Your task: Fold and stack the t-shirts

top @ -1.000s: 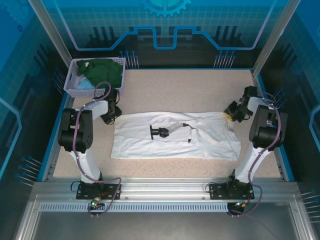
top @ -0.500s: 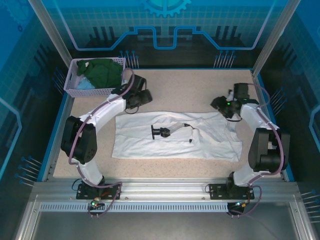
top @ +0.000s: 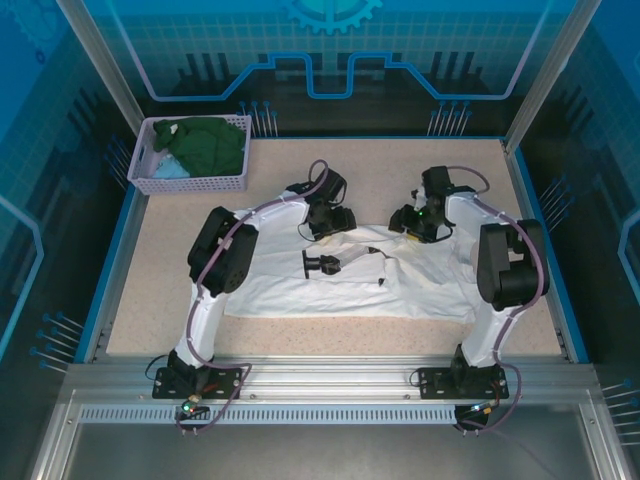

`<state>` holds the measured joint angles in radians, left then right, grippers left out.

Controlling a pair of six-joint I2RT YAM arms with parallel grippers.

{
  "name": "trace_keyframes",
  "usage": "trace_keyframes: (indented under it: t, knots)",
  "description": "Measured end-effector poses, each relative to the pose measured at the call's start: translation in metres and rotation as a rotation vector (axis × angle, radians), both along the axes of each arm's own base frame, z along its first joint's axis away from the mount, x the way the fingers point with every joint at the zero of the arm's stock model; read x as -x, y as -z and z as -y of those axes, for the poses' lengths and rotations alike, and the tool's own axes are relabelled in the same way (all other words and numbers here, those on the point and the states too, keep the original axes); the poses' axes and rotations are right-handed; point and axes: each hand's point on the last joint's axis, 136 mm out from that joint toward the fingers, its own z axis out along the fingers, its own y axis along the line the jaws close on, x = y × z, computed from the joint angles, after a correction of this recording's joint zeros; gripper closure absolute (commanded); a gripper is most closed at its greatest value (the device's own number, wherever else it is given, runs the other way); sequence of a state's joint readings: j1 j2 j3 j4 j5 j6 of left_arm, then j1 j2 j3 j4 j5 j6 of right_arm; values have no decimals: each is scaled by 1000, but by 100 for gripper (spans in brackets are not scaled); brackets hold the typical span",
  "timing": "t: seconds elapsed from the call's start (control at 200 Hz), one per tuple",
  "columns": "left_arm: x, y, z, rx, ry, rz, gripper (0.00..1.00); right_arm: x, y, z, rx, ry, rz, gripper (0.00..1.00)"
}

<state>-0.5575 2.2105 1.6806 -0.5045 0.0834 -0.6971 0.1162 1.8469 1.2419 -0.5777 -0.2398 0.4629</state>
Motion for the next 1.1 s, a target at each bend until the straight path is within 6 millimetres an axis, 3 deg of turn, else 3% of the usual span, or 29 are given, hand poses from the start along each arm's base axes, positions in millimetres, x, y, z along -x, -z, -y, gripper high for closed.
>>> trace_keyframes:
  t: [0.195,0.595,0.955,1.1]
  knots:
    - [-2,2,-4,-18,12,5,35,-6,0,-9,58,-44,-5,52]
    - [-4,6,-9,-76,99,42,34,8,7,1,208,-65,-46,55]
    - [-3,6,-8,-87,135,55,32,11,9,3,230,-73,-56,73]
    - [-3,6,-7,-80,138,54,31,12,11,3,231,-77,-65,94]
